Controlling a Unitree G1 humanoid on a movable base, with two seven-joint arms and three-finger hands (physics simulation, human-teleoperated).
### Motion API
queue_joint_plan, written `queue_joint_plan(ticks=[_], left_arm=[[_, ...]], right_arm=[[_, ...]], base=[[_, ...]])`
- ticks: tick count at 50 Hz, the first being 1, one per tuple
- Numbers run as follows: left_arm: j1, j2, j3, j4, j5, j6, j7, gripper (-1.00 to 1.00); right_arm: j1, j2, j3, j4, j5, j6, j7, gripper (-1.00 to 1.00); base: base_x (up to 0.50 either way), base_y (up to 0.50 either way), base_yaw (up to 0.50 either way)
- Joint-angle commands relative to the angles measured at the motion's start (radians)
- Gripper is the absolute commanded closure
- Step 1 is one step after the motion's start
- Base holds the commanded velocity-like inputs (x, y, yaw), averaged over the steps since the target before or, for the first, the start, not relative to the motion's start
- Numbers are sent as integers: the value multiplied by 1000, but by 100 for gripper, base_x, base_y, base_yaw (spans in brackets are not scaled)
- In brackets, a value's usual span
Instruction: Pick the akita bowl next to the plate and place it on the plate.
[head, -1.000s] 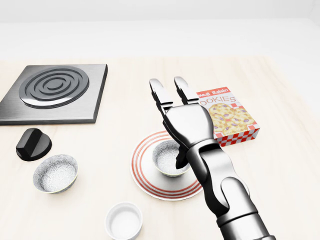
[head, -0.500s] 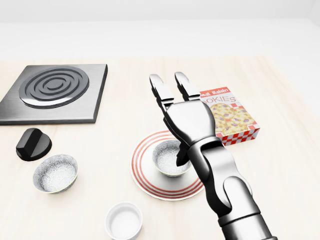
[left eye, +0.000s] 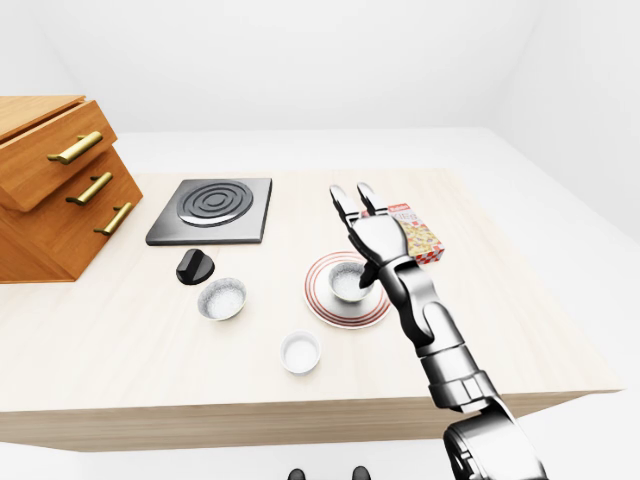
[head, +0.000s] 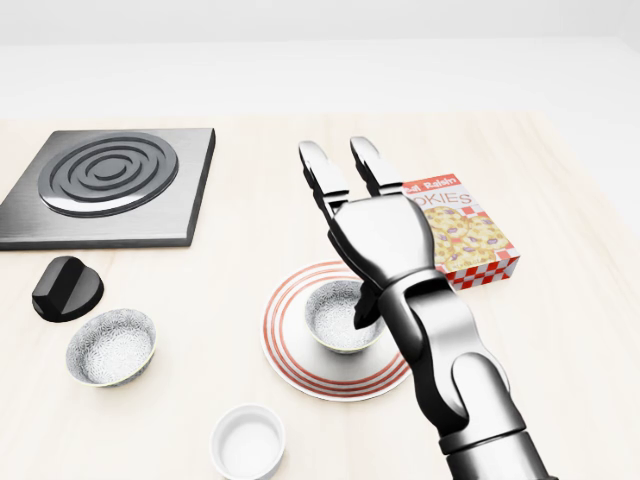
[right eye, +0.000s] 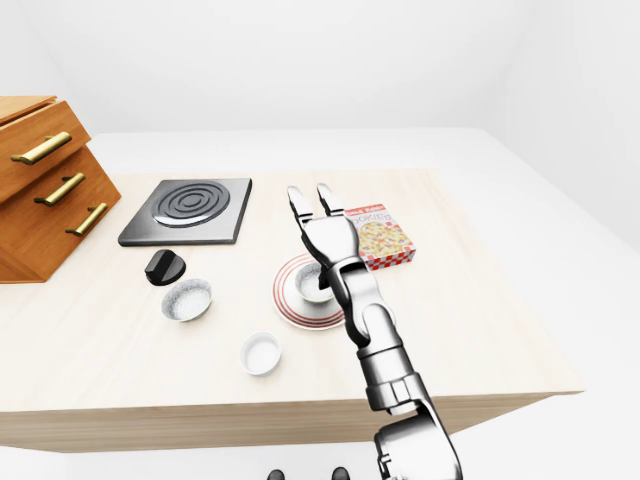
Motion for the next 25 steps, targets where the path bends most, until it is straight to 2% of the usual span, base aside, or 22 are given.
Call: queue_joint_plan(ticks=[1, 25], left_arm=[[-1, -1, -1, 0, 3, 0, -1, -100], [-2, -1, -1, -1, 4, 0, -1, -100]], right_arm=[[9, 0, -4, -47, 2, 0, 29, -100], [24, 1, -12, -188, 23, 0, 106, -100]], base=[[0, 0, 0], [0, 0, 0]])
